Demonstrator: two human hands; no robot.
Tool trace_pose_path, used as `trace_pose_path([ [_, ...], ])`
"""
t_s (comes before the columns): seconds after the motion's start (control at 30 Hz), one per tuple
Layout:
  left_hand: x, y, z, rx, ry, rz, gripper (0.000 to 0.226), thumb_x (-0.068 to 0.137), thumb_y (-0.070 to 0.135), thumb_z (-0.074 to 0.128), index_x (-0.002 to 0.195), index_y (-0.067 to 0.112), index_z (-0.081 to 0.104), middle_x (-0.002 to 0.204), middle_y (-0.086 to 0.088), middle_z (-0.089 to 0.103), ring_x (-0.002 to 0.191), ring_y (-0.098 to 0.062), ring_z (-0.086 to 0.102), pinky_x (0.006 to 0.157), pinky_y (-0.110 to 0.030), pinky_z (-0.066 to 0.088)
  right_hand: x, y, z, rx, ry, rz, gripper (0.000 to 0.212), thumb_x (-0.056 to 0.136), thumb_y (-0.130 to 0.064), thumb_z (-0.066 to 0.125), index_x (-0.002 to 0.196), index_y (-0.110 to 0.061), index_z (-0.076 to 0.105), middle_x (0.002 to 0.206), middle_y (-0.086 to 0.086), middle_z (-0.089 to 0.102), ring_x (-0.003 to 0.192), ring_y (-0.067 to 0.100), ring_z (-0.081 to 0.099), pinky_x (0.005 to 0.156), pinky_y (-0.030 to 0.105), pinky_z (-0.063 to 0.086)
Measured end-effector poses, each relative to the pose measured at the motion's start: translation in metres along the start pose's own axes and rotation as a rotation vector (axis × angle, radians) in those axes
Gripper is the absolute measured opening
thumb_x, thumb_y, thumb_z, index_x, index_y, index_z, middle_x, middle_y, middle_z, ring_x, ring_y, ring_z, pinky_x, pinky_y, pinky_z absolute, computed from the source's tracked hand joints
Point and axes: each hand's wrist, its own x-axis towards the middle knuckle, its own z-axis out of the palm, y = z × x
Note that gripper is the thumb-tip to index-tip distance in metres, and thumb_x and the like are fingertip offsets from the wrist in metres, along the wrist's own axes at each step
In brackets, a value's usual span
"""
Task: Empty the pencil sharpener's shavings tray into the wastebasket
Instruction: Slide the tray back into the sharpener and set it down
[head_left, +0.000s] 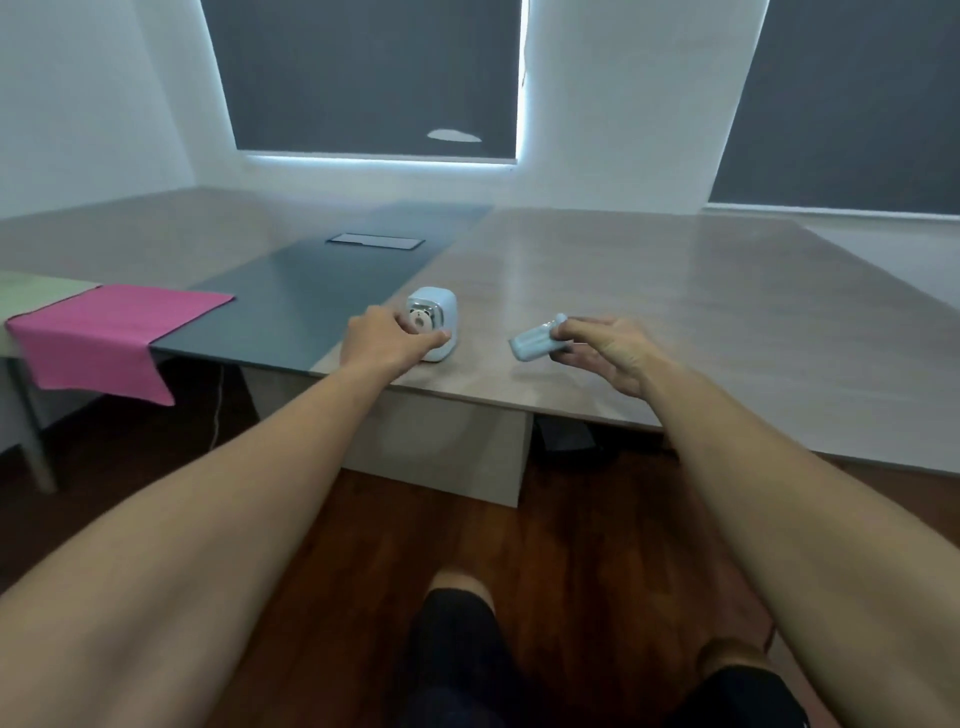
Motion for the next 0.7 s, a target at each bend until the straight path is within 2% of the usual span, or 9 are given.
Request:
trace_pose_path([
  [0.07, 0.008, -0.008, 0.001, 0.016, 0.035, -0.032, 0.044, 0.063, 0.057, 0.079, 0.081, 0.02, 0.063, 0.092, 0.001, 0.068, 0.095, -0.021, 0.064, 0.079, -0.032, 0.052, 0.013, 0.003, 0.012, -0.014, 0.026, -0.004, 0.024, 0.078, 0.004, 0.074, 0.099, 0.004, 0.062, 0.108, 0.023, 0.067, 0.091, 0.03, 0.071, 0.079, 0.032, 0.062],
  [0.17, 0.019, -0.014, 0.009, 0.001, 0.069, -0.078, 0.075, 0.061, 0.059, 0.08, 0.115, 0.013, 0.058, 0.116, -0.006, 0.066, 0.11, -0.025, 0.061, 0.086, -0.034, 0.047, 0.03, 0.008, 0.024, -0.045, 0.067, -0.004, 0.036, 0.072, 0.001, 0.079, 0.104, 0.004, 0.062, 0.114, 0.022, 0.067, 0.1, 0.031, 0.072, 0.084, 0.035, 0.06],
  [0.23, 0.025, -0.014, 0.015, -0.014, 0.061, -0.095, 0.088, 0.06, 0.058, 0.081, 0.127, 0.01, 0.051, 0.125, -0.009, 0.062, 0.117, -0.027, 0.058, 0.091, -0.036, 0.047, 0.04, 0.011, 0.03, -0.084, 0.086, -0.005, 0.034, 0.069, -0.001, 0.081, 0.099, 0.003, 0.065, 0.11, 0.02, 0.069, 0.099, 0.029, 0.073, 0.085, 0.035, 0.06],
  [0.33, 0.031, -0.011, 0.026, -0.039, 0.062, -0.084, 0.088, 0.058, 0.054, 0.084, 0.126, 0.008, 0.052, 0.126, -0.009, 0.062, 0.116, -0.027, 0.059, 0.094, -0.038, 0.049, 0.049, 0.014, 0.033, -0.099, 0.099, -0.005, 0.024, 0.069, -0.001, 0.08, 0.087, -0.003, 0.065, 0.104, 0.017, 0.07, 0.097, 0.028, 0.073, 0.085, 0.034, 0.059],
  [0.47, 0.038, -0.004, 0.039, -0.059, 0.097, -0.082, 0.077, 0.059, 0.047, 0.086, 0.119, 0.01, 0.055, 0.122, -0.008, 0.064, 0.112, -0.027, 0.06, 0.093, -0.04, 0.05, 0.055, 0.013, 0.027, -0.11, 0.096, -0.004, 0.022, 0.068, -0.001, 0.081, 0.085, -0.005, 0.067, 0.1, 0.015, 0.071, 0.097, 0.027, 0.073, 0.088, 0.036, 0.059],
  [0.57, 0.042, -0.003, 0.046, -0.105, 0.146, -0.091, 0.069, 0.063, 0.043, 0.085, 0.119, 0.01, 0.059, 0.12, -0.005, 0.066, 0.112, -0.025, 0.061, 0.09, -0.035, 0.049, 0.054, 0.009, 0.018, -0.085, 0.097, -0.015, 0.023, 0.068, -0.001, 0.081, 0.086, -0.005, 0.068, 0.102, 0.016, 0.072, 0.098, 0.028, 0.073, 0.09, 0.038, 0.058],
  [0.7, 0.038, 0.008, 0.057, -0.264, 0.145, -0.073, 0.061, 0.065, 0.04, 0.083, 0.117, 0.012, 0.067, 0.11, -0.005, 0.072, 0.102, -0.02, 0.067, 0.091, -0.033, 0.052, 0.048, 0.003, 0.001, -0.044, 0.109, -0.049, 0.023, 0.068, -0.004, 0.081, 0.088, -0.005, 0.07, 0.107, 0.018, 0.073, 0.101, 0.027, 0.073, 0.092, 0.038, 0.058],
])
